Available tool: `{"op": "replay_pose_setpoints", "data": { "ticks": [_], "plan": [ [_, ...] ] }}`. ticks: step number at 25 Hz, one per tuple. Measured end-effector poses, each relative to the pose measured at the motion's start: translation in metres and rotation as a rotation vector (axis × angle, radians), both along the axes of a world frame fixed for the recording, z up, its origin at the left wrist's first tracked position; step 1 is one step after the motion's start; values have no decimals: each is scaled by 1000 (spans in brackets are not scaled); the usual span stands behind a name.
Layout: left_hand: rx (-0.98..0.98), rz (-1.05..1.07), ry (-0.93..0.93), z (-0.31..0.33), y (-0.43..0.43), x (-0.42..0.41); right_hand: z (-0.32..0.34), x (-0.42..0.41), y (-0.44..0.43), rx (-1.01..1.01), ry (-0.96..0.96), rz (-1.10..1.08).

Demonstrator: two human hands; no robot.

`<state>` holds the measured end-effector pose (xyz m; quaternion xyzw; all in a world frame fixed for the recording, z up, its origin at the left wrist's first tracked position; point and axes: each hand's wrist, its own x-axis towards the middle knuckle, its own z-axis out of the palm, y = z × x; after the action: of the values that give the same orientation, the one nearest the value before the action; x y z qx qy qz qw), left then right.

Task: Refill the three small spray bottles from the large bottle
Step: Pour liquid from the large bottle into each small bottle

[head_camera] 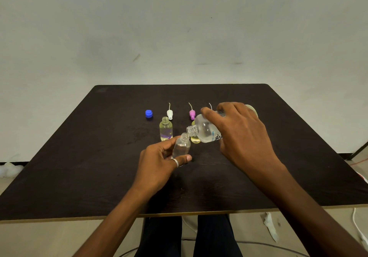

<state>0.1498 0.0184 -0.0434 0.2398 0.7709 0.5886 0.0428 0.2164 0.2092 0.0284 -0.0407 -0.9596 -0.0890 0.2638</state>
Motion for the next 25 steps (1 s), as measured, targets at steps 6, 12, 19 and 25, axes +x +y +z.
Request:
{"op": "replay_pose_setpoints", "data": {
  "ticks": [6,12,19,25],
  "plan": [
    [0,7,-3,0,1,0,2,0,0,3,-15,1],
    [7,4,-4,0,1,1,2,0,0,5,-13,-2],
    [3,5,4,0,2,2,3,0,0,-11,-22,6],
    [36,0,7,3,3,3,3,-1,2,-32,-15,10]
  ]
}}
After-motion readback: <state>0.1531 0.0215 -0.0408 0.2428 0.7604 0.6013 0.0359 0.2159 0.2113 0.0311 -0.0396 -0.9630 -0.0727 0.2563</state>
